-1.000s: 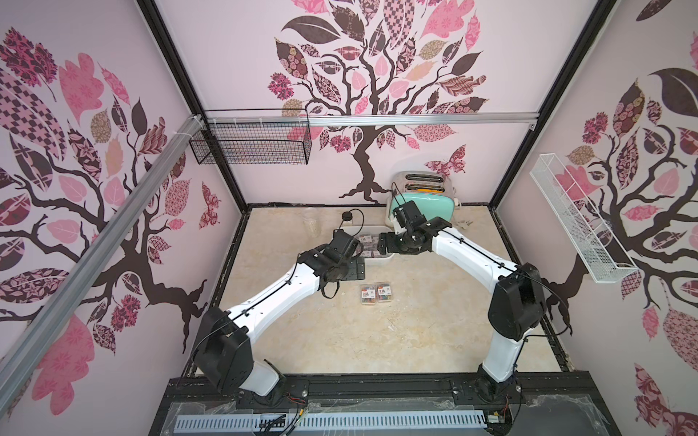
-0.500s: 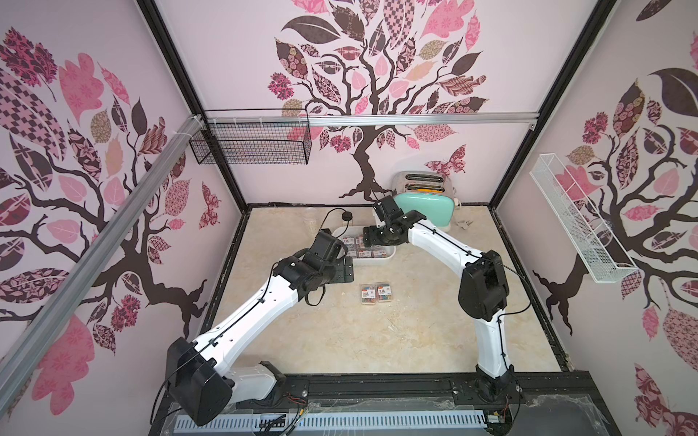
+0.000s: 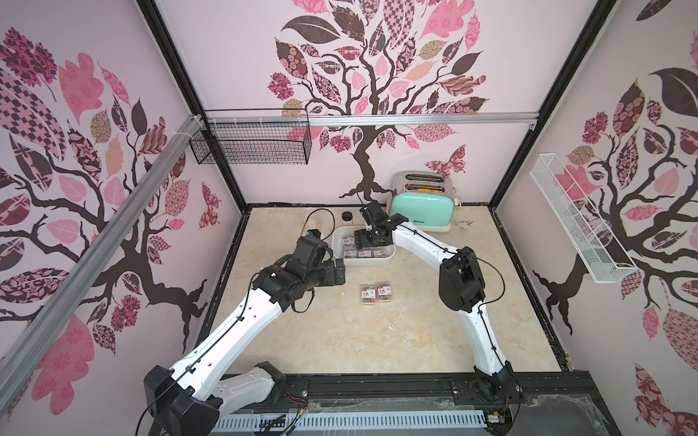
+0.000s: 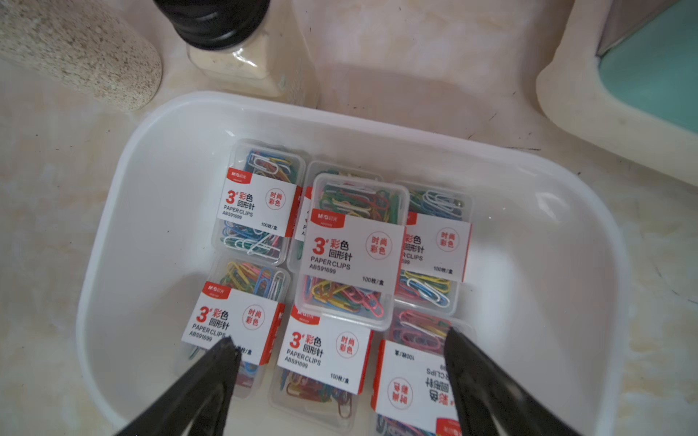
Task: Take the paper clips out of the storage box
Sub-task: Place the boxed paper clips at the center of the board, then pick up the boxed paper clips from the storage box.
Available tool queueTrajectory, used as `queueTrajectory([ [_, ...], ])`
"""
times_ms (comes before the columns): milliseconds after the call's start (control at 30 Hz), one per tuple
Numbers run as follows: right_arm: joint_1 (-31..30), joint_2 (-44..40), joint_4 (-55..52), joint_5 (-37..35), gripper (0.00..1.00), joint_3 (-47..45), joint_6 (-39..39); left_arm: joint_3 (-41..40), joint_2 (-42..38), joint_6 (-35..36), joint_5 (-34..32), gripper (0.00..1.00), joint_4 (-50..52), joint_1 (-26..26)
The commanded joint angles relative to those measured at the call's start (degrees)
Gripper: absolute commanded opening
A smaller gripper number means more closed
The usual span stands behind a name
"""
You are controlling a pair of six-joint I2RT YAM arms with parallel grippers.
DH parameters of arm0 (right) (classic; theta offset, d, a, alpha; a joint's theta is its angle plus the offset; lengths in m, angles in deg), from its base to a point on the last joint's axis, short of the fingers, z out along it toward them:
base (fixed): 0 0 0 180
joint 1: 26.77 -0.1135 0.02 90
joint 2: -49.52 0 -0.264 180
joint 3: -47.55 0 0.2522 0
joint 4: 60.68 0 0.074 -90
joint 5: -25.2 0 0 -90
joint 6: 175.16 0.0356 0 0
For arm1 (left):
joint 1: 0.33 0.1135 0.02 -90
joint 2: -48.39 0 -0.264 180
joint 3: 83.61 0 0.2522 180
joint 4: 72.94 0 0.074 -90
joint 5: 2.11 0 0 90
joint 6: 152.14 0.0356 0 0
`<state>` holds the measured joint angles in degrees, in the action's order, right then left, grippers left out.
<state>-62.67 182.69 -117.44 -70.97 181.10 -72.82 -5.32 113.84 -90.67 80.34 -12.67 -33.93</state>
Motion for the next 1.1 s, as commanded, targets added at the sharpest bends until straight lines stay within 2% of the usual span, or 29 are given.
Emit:
queueTrajectory([
  [0,-0.53,3.39,0.81,-3.67,0.88,2.30,-0.72,-0.41,-0.93,1.23,0.84,0.98,0.85,0.38],
  [300,-1.10,6.38,3.95,-6.93,0.88,3.54,-2.03,-0.37,-0.85,1.80,1.26,0.98,1.36,0.59],
  [500,-1.10,7.66,4.19,-8.21,0.83,4.72,-2.02,-0.37,-0.85,2.01,1.11,0.98,1.56,0.80],
  [967,-1.16,11.86,4.19,-7.40,0.80,7.84,-1.69,-0.84,-0.68,1.93,1.05,0.98,1.36,1.00],
  [1067,-1.11,11.68,4.55,-7.53,0.77,7.08,-1.82,-0.91,-0.50,1.96,1.10,0.98,1.25,0.98],
])
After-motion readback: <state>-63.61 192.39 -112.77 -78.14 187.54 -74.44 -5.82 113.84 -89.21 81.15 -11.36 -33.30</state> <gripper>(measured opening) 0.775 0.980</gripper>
